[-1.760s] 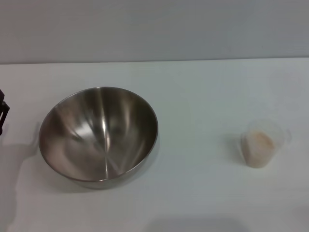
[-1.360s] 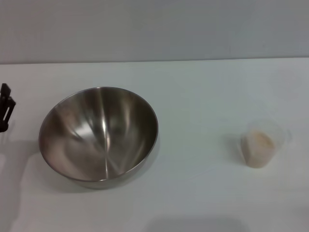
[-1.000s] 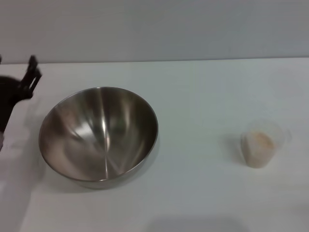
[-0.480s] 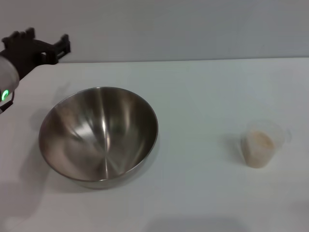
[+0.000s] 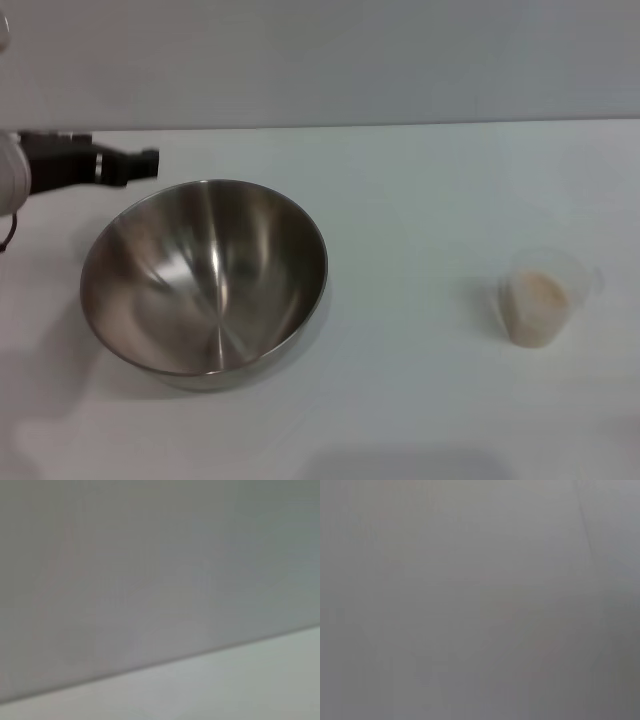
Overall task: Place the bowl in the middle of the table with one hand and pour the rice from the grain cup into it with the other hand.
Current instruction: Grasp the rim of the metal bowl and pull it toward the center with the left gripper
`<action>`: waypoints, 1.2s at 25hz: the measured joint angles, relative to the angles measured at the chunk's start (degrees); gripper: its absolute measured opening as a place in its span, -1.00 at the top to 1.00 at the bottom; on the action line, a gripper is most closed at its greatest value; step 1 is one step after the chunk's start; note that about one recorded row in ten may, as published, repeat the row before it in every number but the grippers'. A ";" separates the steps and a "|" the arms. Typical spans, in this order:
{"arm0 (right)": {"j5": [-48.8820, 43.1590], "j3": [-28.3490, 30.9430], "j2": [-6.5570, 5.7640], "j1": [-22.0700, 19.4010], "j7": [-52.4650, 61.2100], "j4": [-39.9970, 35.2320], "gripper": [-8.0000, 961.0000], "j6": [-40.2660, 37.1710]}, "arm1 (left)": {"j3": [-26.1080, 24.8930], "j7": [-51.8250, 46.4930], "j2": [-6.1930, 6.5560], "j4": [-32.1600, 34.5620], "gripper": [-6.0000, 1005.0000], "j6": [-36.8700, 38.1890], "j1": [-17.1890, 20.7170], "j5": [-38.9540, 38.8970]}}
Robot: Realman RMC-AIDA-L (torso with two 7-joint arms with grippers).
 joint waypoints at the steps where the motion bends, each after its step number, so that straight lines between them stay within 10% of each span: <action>1: 0.00 0.00 0.00 -0.06 0.00 -0.02 -0.76 0.02 | -0.03 0.32 -0.04 -0.03 -0.45 -0.43 0.20 -0.04; 30: 0.00 -0.61 0.00 0.28 0.00 0.05 -0.76 1.63 | 1.10 4.68 -0.26 9.52 -0.32 -1.70 1.39 0.00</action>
